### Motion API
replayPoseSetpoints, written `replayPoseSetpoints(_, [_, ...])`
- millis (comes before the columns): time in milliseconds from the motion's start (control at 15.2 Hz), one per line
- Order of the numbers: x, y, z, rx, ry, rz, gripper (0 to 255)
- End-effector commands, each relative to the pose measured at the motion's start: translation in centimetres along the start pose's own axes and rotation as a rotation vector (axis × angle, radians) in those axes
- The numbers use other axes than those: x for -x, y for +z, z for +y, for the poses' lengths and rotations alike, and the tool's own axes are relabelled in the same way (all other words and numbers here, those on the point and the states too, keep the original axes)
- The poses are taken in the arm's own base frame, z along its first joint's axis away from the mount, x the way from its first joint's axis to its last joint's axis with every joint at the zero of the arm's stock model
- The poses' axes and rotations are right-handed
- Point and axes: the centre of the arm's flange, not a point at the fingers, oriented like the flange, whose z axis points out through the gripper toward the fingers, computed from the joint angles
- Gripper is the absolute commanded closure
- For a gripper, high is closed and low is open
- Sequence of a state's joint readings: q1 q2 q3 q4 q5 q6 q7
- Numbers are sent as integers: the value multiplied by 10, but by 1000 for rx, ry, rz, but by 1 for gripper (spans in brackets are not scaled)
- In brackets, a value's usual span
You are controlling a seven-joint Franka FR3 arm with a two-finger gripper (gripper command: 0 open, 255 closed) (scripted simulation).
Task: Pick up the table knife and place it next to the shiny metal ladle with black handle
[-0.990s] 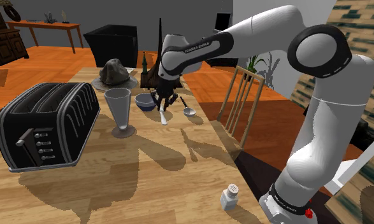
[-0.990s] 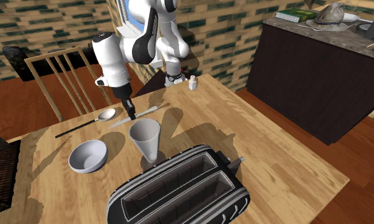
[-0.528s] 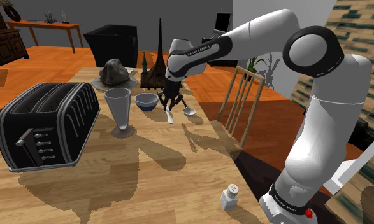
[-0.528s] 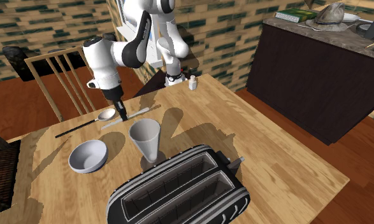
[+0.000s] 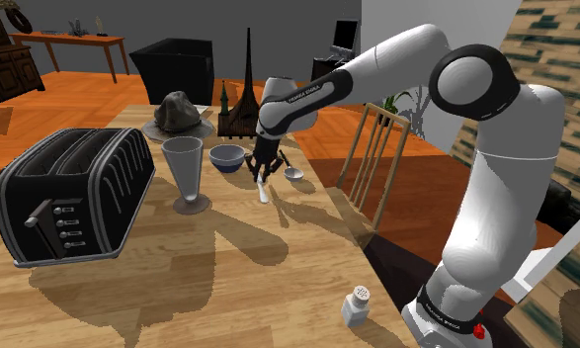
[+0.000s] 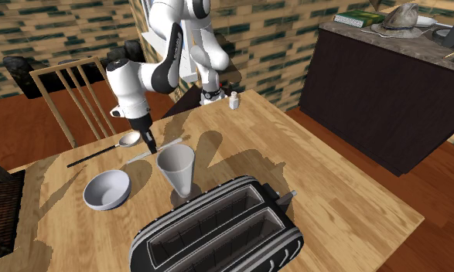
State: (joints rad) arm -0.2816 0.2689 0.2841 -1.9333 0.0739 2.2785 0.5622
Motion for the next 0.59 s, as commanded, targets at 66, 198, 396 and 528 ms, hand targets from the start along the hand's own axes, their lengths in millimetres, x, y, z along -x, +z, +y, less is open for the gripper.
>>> replayPoseSetpoints(66, [0,15,2,0,0,1,255])
replayPoseSetpoints(198, [0,26,4,0,0,1,255])
replayPoseSetpoints(396, [0,35,5,0,0,0,255])
replayPoseSetpoints(528, [0,35,5,0,0,1,255])
